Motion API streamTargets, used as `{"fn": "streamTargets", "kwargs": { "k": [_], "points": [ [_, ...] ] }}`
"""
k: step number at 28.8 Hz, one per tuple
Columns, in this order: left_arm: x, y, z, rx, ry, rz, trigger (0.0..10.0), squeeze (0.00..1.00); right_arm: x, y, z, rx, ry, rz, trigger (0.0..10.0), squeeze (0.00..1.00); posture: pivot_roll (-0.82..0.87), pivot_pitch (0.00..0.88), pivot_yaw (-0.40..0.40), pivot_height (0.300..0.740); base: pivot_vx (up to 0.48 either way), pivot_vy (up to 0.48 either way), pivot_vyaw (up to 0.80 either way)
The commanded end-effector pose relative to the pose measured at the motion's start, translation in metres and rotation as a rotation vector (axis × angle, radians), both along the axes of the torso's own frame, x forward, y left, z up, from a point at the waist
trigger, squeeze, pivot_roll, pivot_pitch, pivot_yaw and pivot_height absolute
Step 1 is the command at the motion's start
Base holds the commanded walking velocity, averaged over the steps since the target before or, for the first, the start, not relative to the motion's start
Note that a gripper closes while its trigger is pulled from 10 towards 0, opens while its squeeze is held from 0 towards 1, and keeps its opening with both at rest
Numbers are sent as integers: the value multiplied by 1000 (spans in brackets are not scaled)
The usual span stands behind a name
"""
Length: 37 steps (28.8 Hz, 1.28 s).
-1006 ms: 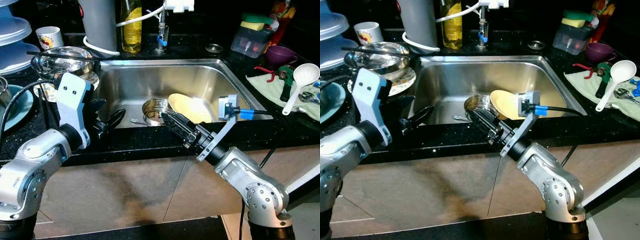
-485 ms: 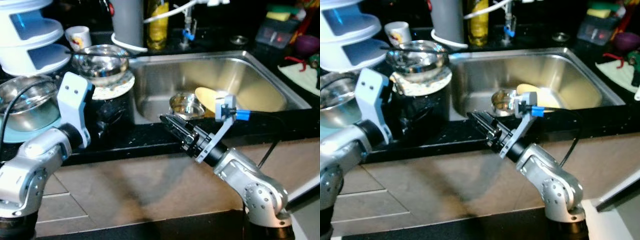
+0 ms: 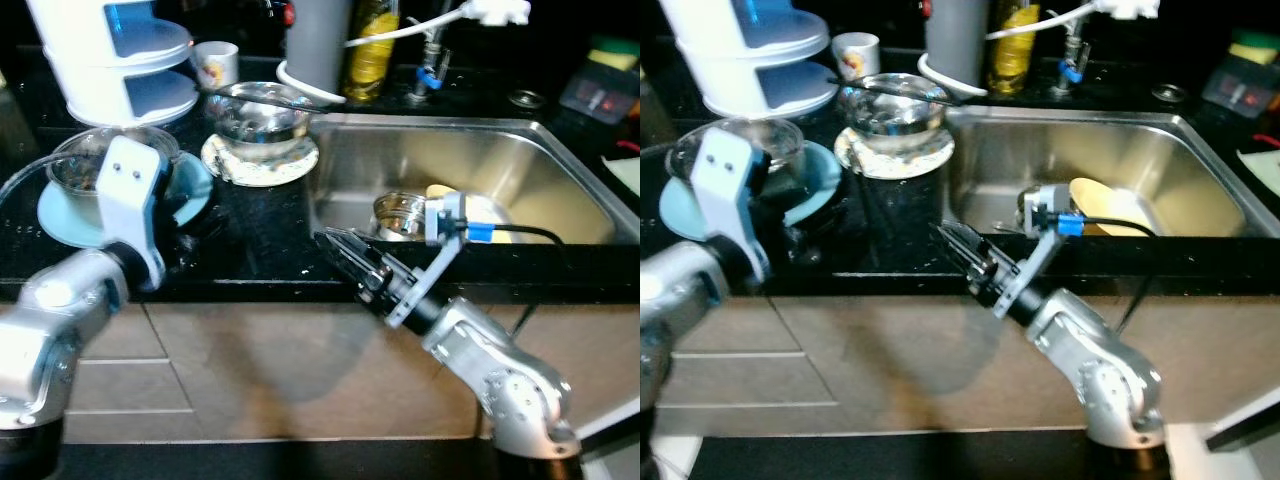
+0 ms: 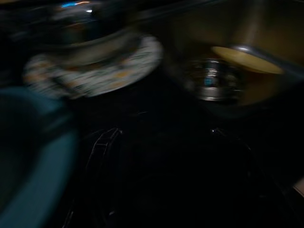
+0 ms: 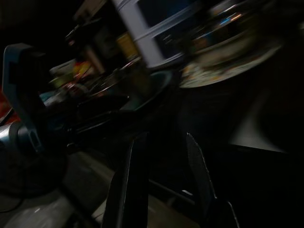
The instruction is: Kitchen organization
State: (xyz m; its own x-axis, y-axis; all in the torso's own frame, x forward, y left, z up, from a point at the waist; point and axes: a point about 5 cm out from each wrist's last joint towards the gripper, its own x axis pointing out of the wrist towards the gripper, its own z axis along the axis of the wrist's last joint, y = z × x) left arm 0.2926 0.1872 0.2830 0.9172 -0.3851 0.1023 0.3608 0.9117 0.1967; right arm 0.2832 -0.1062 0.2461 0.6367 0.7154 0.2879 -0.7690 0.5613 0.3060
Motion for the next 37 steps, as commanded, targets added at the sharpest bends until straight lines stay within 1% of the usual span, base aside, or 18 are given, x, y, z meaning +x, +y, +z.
{"fn": "streamTargets", "kwargs": {
  "k": [1, 5, 10, 13, 19, 24, 25, 27, 29, 30, 32, 33, 34, 35, 36, 37],
  "points": [
    [0, 1, -1, 23, -4, 19, 10000, 0, -1, -1, -1, 2, 0, -4, 10000, 0, -17, 173, -47, 740, 0, 0, 0],
    [2, 4, 1, 14, -21, 40, 10000, 0, -1, -1, 0, 2, -2, -4, 10000, 0, -18, 175, -48, 740, 0, 0, 0],
    [2, 6, 4, 24, -26, 45, 10000, 0, -1, -2, 0, 2, -4, -4, 10000, 0, -15, 174, -49, 740, 0, 0, 0],
    [2, 11, 9, 25, -37, 64, 10000, 0, 0, -2, 1, 2, -7, -6, 10000, 0, -11, 173, -50, 740, 0, 0, 0],
    [1, 12, 11, 16, -43, 49, 10000, 0, 3, -2, 2, 1, -11, -27, 10000, 0, -11, 172, -49, 740, 0, 0, 0],
    [0, 8, 14, 24, -74, 26, 10000, 0, 7, -5, 4, 13, -13, -64, 10000, 0, -12, 171, -49, 740, 0, 0, 0],
    [-2, 6, 15, 18, -80, -2, 10000, 0, 7, -5, 5, 22, -16, -60, 10000, 0, -14, 169, -49, 740, 0, 0, 0],
    [-5, 8, 18, 73, -91, -15, 10000, 0, 6, -5, 7, 23, -26, -43, 10000, 0, -17, 171, -49, 740, 0, 0, 0],
    [-4, 15, 25, 134, -115, 38, 10000, 0, 5, -4, 8, 20, -30, -35, 10000, 0, -17, 171, -49, 740, 0, 0, 0],
    [-4, 19, 30, 136, -124, 55, 10000, 0, 5, -4, 8, 21, -29, -34, 10000, 0, -17, 171, -49, 740, 0, 0, 0],
    [-11, 20, 41, 118, -146, -10, 10000, 0, 5, -5, 7, 19, -27, -33, 10000, 0, -13, 170, -55, 740, 0, 0, 0],
    [-11, 20, 41, 118, -146, -10, 10000, 0, 5, -5, 7, 19, -27, -33, 10000, 0, -13, 170, -55, 740, 0, 0, 0],
    [-18, 20, 42, 131, -123, -98, 10000, 0, 5, -5, 6, 19, -25, -30, 10000, 0, -12, 170, -57, 740, 0, 0, 0],
    [-18, 20, 42, 131, -123, -98, 10000, 0, 5, -5, 6, 19, -25, -30, 10000, 0, -12, 170, -57, 740, 0, 0, 0],
    [-26, 21, 40, 173, -86, -172, 10000, 0, 5, -4, 6, 18, -25, -26, 10000, 0, -12, 170, -57, 740, 0, 0, 0],
    [-37, 27, 33, 305, -11, -235, 10000, 0, 4, -3, 6, 18, -26, -19, 10000, 0, -13, 170, -57, 740, 0, 0, 0]
  ]
}}
